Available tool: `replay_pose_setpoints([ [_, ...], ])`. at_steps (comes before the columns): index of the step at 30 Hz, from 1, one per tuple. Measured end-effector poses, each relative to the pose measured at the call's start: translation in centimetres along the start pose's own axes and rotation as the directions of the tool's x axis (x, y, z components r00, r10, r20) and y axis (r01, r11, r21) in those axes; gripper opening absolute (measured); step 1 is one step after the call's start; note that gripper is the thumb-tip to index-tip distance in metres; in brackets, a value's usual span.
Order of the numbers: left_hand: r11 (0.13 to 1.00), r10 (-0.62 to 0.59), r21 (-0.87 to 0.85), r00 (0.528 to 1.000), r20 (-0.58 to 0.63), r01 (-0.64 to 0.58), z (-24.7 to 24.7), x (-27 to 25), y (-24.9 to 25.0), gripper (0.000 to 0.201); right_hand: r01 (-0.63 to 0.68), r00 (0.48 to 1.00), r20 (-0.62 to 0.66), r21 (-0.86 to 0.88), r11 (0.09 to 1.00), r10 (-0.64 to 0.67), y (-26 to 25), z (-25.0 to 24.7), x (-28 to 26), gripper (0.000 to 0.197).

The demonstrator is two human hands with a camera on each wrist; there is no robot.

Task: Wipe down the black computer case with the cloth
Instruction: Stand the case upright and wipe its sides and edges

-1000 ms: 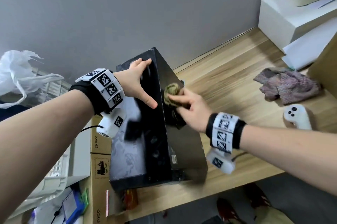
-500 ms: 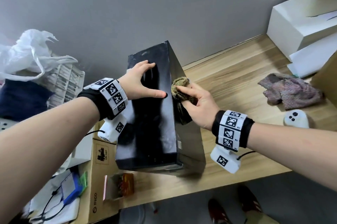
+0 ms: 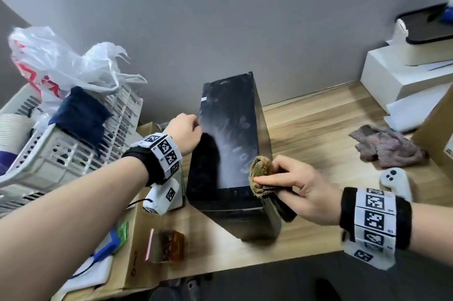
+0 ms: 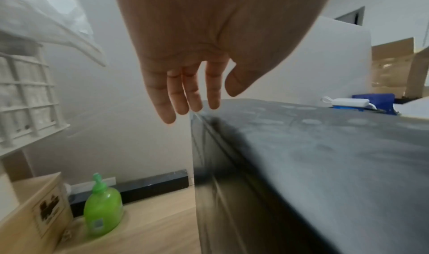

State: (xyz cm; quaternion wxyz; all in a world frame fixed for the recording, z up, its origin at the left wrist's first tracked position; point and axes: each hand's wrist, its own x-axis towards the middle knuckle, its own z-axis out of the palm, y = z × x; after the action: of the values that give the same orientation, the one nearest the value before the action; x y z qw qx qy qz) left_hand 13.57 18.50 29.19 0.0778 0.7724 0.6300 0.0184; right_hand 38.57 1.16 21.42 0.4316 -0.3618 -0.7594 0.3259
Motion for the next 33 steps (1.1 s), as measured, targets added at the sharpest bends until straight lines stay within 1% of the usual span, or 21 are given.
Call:
replay_pose_setpoints([
  [1,1.0,-0.017,0.006,1.0,0.01,0.017,-0.1,-0.9,-0.5,0.021,0.023,0.999,0.034,-0.09,0.996,-0.02,-0.5,-0.5,0.7,0.042],
  [3,0.998,-0.057,-0.025,0.995,0.085,0.059,-0.1,-2.8,-1.7,0.026,0.04,0.989,0.15,-0.308,0.951,0.007,-2.0,-0.9,2.3,0.037],
  [5,0.989,-0.061,-0.118,0.972,0.229,0.09,0.4,-4.6,-2.9,0.026,0.074,0.947,0.307,-0.493,0.867,0.094,-3.5,-0.3,4.0,0.033],
  [6,0.981,-0.05,-0.164,0.953,0.3,0.103,0.7,-5.3,-3.1,0.026,0.095,0.923,0.361,-0.546,0.832,0.132,-4.0,0.1,4.7,0.033],
  [8,0.975,-0.026,-0.192,0.918,0.395,0.111,1.1,-6.2,-3.3,0.026,0.098,0.893,0.408,-0.588,0.803,0.19,-4.4,0.5,6.3,0.032],
  [10,0.97,-0.016,-0.213,0.906,0.424,0.116,1.4,-6.6,-3.5,0.026,0.075,0.884,0.401,-0.627,0.775,0.239,-3.5,0.2,8.8,0.028],
  [11,0.964,-0.012,-0.237,0.906,0.423,0.123,1.4,-6.7,-3.6,0.027,0.038,0.892,0.364,-0.652,0.757,0.269,-2.6,-0.2,10.4,0.025],
  [13,0.954,-0.011,-0.268,0.91,0.415,0.133,1.5,-6.7,-3.8,0.031,-0.096,0.919,0.212,-0.697,0.711,0.332,-0.1,-1.2,14.3,0.015],
  [14,0.95,-0.005,-0.284,0.912,0.411,0.133,1.5,-6.9,-3.8,0.033,-0.153,0.916,0.156,-0.716,0.681,0.37,1.1,-1.6,16.2,0.015],
  [15,0.943,0.001,-0.303,0.911,0.413,0.137,1.5,-7.2,-3.6,0.035,-0.193,0.903,0.133,-0.723,0.663,0.408,2.1,-1.8,17.8,0.019],
  [17,0.925,-0.002,-0.342,0.902,0.432,0.165,1.5,-7.9,-3.3,0.035,-0.206,0.904,0.115,-0.729,0.653,0.413,3.0,-1.9,19.2,0.025],
  [19,0.909,0.019,-0.378,0.887,0.461,0.177,1.6,-8.1,-3.4,0.036,-0.138,0.911,0.18,-0.715,0.686,0.371,1.9,-0.8,18.2,0.028],
  [20,0.903,0.031,-0.389,0.877,0.48,0.181,1.6,-8.1,-3.5,0.037,-0.072,0.903,0.259,-0.696,0.715,0.343,0.4,0.2,16.8,0.03],
  [22,0.906,0.042,-0.382,0.859,0.51,0.182,1.4,-8.1,-3.5,0.04,0.071,0.865,0.43,-0.612,0.788,0.257,-3.1,2.6,13.3,0.031],
  [24,0.919,0.042,-0.357,0.858,0.511,0.167,1.0,-8.0,-3.4,0.041,0.174,0.815,0.555,-0.509,0.843,0.166,-5.5,4.7,10.8,0.03],
  [26,0.938,0.049,-0.321,0.869,0.493,0.13,0.6,-8.0,-3.6,0.038,0.235,0.778,0.609,-0.507,0.829,0.152,-5.4,5.2,11.3,0.031],
  [27,0.947,0.055,-0.302,0.873,0.484,0.108,0.5,-7.9,-3.6,0.037,0.239,0.775,0.606,-0.54,0.807,0.176,-4.8,4.9,12.5,0.032],
  [28,0.953,0.056,-0.286,0.873,0.484,0.097,0.4,-7.9,-3.7,0.037,0.227,0.787,0.581,-0.584,0.779,0.206,-3.7,4.6,14.1,0.032],
  [29,0.956,0.059,-0.279,0.871,0.487,0.092,0.4,-8.0,-3.8,0.038,0.201,0.813,0.531,-0.64,0.742,0.238,-2.3,4.2,15.9,0.032],
  [31,0.953,0.061,-0.287,0.865,0.499,0.098,0.5,-8.0,-3.9,0.042,0.075,0.869,0.384,-0.726,0.683,0.313,0.3,3.2,19.7,0.029],
  [33,0.954,0.063,-0.282,0.855,0.515,0.1,0.5,-8.1,-4.3,0.041,-0.044,0.864,0.303,-0.749,0.661,0.401,1.8,2.7,22.5,0.031],
])
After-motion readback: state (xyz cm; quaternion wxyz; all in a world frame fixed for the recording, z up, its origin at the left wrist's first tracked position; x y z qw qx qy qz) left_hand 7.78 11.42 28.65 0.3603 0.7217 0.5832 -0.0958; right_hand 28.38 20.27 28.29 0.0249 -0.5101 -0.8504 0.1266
